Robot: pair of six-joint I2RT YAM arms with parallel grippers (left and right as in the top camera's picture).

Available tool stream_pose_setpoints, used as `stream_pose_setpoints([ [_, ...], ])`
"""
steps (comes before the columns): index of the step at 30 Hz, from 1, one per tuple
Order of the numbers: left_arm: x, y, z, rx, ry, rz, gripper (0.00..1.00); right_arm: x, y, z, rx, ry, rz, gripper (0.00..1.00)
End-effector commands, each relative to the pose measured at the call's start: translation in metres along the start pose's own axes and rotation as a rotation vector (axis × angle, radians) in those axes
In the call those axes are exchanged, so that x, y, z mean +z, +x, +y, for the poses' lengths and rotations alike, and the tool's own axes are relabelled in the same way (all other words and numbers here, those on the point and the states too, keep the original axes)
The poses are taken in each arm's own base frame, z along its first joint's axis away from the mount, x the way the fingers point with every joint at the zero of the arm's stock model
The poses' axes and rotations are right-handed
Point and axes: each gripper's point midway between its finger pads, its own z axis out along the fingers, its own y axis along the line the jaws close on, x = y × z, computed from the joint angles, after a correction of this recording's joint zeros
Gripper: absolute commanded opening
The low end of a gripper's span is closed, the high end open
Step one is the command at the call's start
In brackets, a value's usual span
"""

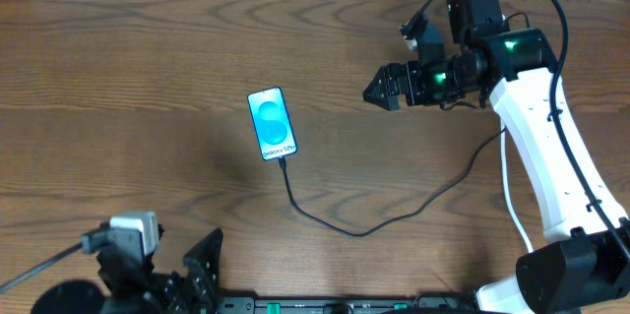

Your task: Plug charger to phone and switch on socket

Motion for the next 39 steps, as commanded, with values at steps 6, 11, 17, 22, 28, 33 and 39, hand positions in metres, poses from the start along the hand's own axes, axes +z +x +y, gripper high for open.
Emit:
stream_pose_setpoints([
  [6, -0.032, 0.008, -0.005, 0.025, 0.041, -0.148, 0.93, -0.004, -0.001, 0.005, -0.008, 0.0, -0.013, 0.99],
  [11, -0.037, 0.022, -0.003, 0.021, 0.036, -0.13, 0.93, -0.004, -0.001, 0.006, -0.008, 0.0, -0.012, 0.99],
  [17, -0.034, 0.051, 0.006, -0.007, 0.004, -0.012, 0.93, -0.004, 0.003, 0.006, -0.003, 0.0, 0.002, 0.99],
  [22, -0.035, 0.073, 0.011, -0.027, -0.02, 0.074, 0.93, -0.004, 0.003, 0.006, -0.002, 0.0, 0.003, 0.99],
  [28, -0.031, 0.031, 0.017, 0.005, -0.064, -0.097, 0.93, -0.004, 0.004, 0.006, -0.011, 0.001, 0.007, 0.99],
  [33, -0.013, 0.002, 0.027, 0.096, -0.119, -0.197, 0.93, -0.004, 0.004, 0.006, -0.012, 0.001, 0.006, 0.99],
  [39, 0.041, -0.006, 0.037, 0.168, -0.119, -0.222, 0.93, -0.004, 0.004, 0.006, -0.011, 0.001, 0.007, 0.99],
])
